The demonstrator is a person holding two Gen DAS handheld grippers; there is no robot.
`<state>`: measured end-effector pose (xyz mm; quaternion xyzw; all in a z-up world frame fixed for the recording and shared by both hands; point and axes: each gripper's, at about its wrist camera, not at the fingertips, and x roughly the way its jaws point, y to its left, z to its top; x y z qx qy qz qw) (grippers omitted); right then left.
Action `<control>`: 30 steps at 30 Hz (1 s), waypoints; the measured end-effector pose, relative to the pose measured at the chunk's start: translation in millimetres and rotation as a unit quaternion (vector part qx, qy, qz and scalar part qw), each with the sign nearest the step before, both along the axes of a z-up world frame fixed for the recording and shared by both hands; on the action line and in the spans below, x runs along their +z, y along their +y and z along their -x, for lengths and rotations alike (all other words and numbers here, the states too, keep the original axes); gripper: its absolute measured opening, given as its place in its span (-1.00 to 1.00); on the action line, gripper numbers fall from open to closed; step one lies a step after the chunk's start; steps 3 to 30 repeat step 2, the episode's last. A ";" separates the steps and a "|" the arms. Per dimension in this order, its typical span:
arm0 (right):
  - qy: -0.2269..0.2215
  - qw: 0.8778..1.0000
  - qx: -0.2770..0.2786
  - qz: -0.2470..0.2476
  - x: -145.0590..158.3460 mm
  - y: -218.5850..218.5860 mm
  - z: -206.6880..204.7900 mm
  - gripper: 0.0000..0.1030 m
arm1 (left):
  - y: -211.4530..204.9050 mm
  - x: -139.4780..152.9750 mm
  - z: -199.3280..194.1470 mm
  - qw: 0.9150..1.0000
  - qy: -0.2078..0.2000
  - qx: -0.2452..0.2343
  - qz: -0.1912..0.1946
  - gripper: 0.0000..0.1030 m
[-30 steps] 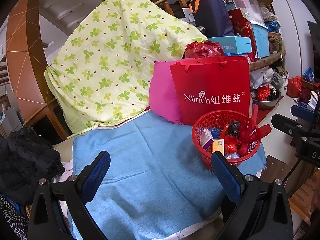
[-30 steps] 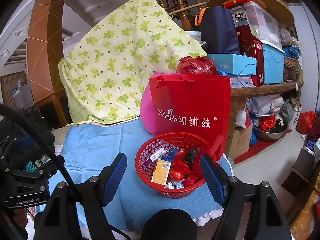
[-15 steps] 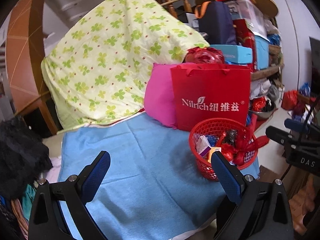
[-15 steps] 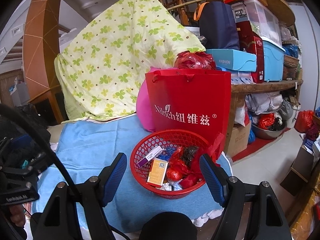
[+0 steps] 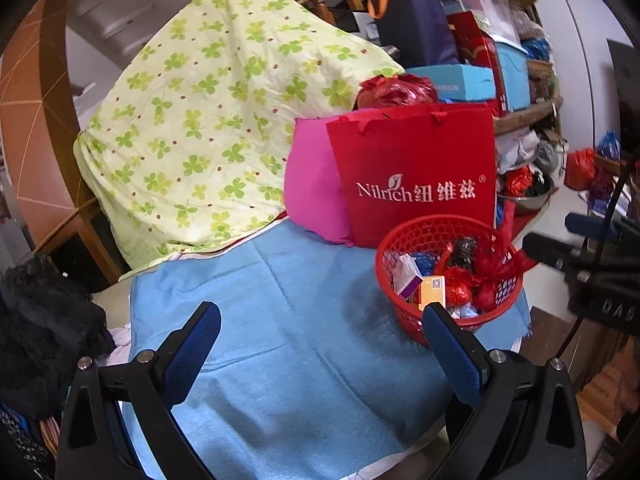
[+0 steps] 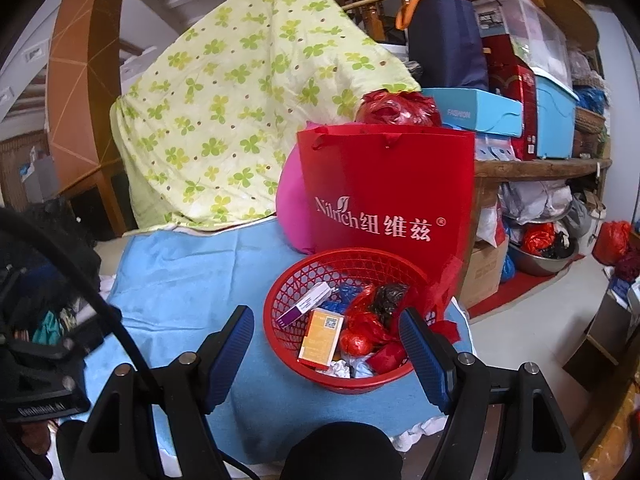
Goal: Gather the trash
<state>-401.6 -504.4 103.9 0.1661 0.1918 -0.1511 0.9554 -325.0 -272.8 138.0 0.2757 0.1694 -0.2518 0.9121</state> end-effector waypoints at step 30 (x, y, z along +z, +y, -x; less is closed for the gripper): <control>-0.005 1.000 -0.007 -0.007 -1.0 -7.4 5.4 0.52 | -4.8 -1.0 2.8 1.000 0.000 -0.002 -0.005 0.95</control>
